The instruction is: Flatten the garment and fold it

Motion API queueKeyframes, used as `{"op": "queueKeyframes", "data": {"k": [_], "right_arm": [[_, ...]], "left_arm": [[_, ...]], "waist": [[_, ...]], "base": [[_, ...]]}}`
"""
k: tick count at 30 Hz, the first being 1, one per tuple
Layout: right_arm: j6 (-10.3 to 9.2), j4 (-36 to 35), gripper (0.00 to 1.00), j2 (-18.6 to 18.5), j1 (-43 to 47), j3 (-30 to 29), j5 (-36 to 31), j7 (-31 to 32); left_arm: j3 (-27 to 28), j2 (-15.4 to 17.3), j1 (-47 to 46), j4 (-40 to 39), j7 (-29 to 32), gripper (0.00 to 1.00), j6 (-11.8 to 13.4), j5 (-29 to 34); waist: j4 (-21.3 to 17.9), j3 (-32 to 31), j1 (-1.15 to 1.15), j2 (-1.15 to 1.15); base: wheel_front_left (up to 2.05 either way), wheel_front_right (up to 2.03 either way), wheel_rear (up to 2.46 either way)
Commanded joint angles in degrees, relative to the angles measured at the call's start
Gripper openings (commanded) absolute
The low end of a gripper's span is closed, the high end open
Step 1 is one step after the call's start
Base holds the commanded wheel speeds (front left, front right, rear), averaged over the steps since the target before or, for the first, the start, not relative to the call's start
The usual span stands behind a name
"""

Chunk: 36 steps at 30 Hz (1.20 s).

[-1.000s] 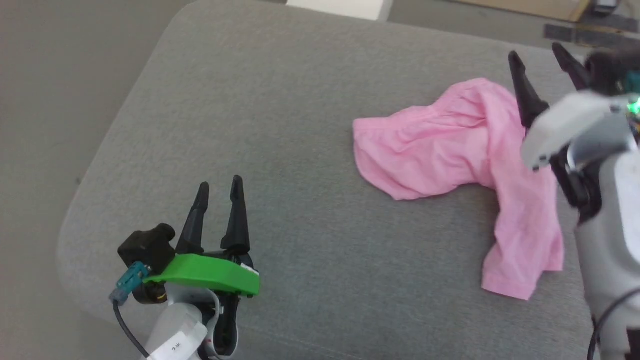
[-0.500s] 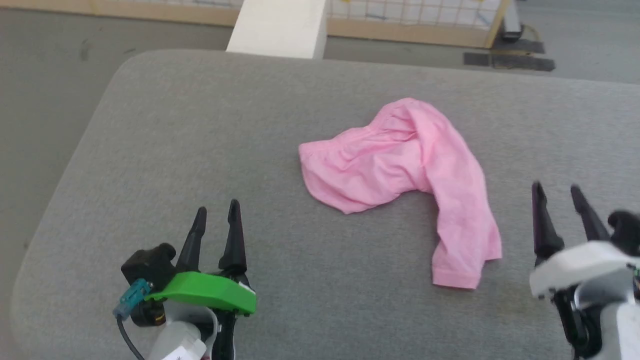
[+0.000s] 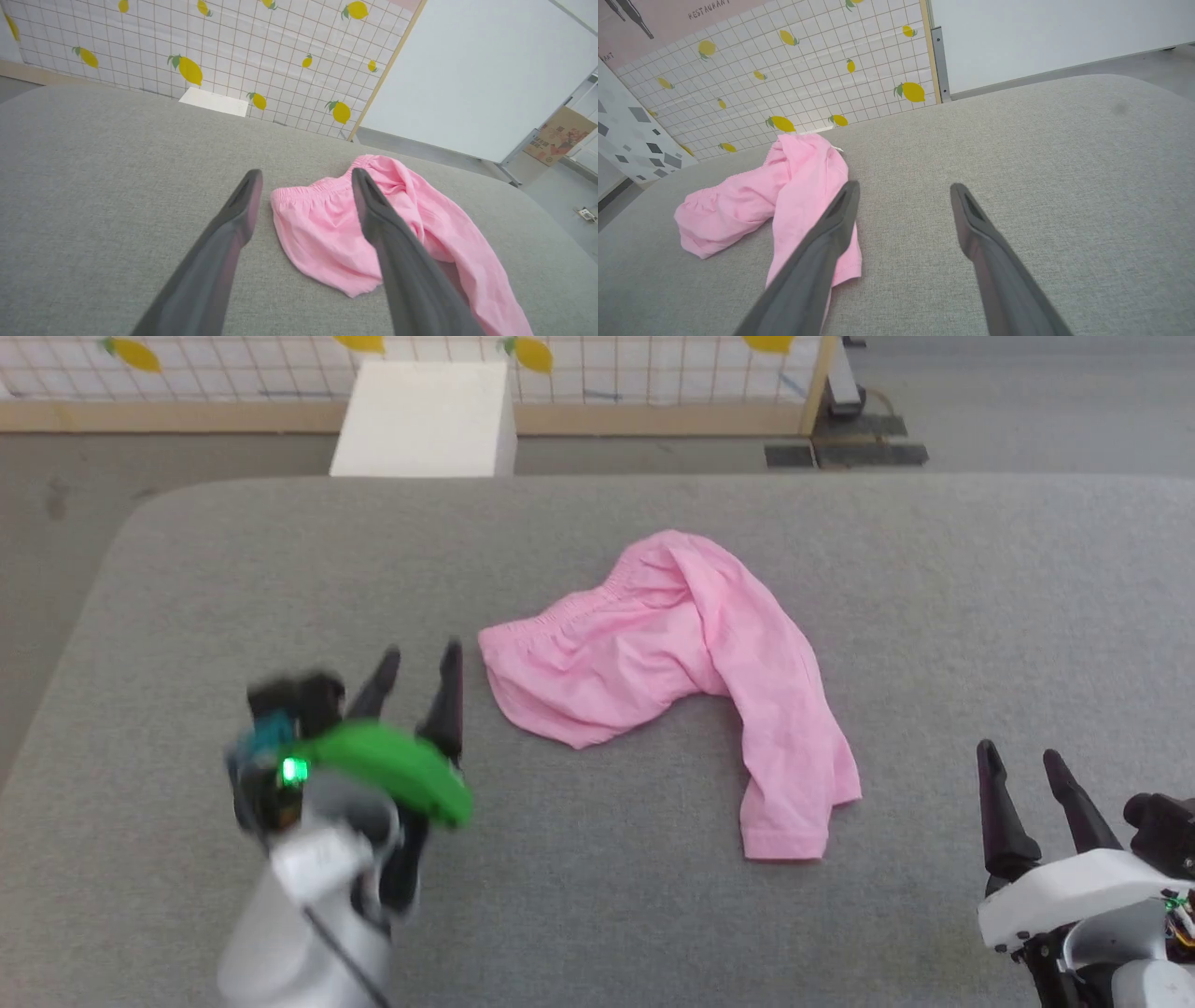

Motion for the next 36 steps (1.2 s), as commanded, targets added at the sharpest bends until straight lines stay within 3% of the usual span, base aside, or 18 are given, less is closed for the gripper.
{"op": "queueKeyframes", "data": {"k": [1,4,9,13,17,23,24,25,36], "right_arm": [[-0.08,-0.36,1.00,0.10,-1.18,0.43,0.51,-0.12],[-0.08,-0.23,1.00,0.10,-1.86,0.29,0.80,-0.07],[-0.08,-0.12,1.00,0.10,-2.84,0.14,1.31,-0.33],[-0.08,0.17,1.00,0.10,-3.39,0.00,2.65,-0.30],[-0.08,0.08,1.00,0.10,-3.89,-0.05,2.56,-0.65],[-0.08,0.31,1.00,0.10,-4.79,-0.07,2.05,-1.30],[-0.08,0.41,1.00,0.10,-4.97,-0.11,2.04,-1.36],[-0.08,0.46,1.00,0.10,-5.11,-0.03,2.05,-1.39],[-0.08,1.71,1.00,0.10,-3.45,-1.46,0.19,0.24]], "left_arm": [[0.17,0.59,-3.67,1.58,1.99,1.00,-0.04,-0.15],[-0.09,1.11,-10.47,5.72,8.14,1.00,1.11,-0.41],[-1.23,1.56,-20.52,14.30,24.57,1.00,4.88,-1.41],[-3.26,2.35,-25.19,19.00,34.15,1.00,7.75,-0.04],[-5.51,2.36,-27.59,21.80,39.49,1.00,8.59,1.24],[-7.99,2.34,-26.74,25.49,40.41,1.00,8.49,2.78],[-8.15,2.29,-26.33,26.12,40.43,0.65,8.27,2.67],[-7.77,2.21,-26.12,26.32,39.87,0.00,8.12,2.20],[-0.81,0.73,-27.63,20.56,30.40,0.00,1.47,-6.81]], "waist": [[-2.05,2.31,0.00,0.00],[-3.19,4.06,0.00,0.00],[-4.76,6.99,0.00,0.00],[-5.50,8.99,0.00,0.00],[-5.63,11.05,0.00,0.00],[-5.50,12.39,0.00,0.00],[-5.37,12.47,0.00,0.00],[-5.26,12.51,0.00,0.00],[1.08,7.95,0.00,0.00]], "base": [[0.00,0.00,0.00],[0.00,0.00,0.00],[0.00,0.00,0.00],[0.00,0.00,0.00],[0.00,0.00,0.00],[0.00,0.00,0.00],[0.00,0.00,0.00],[0.00,0.00,0.00],[0.00,0.00,0.00]]}}
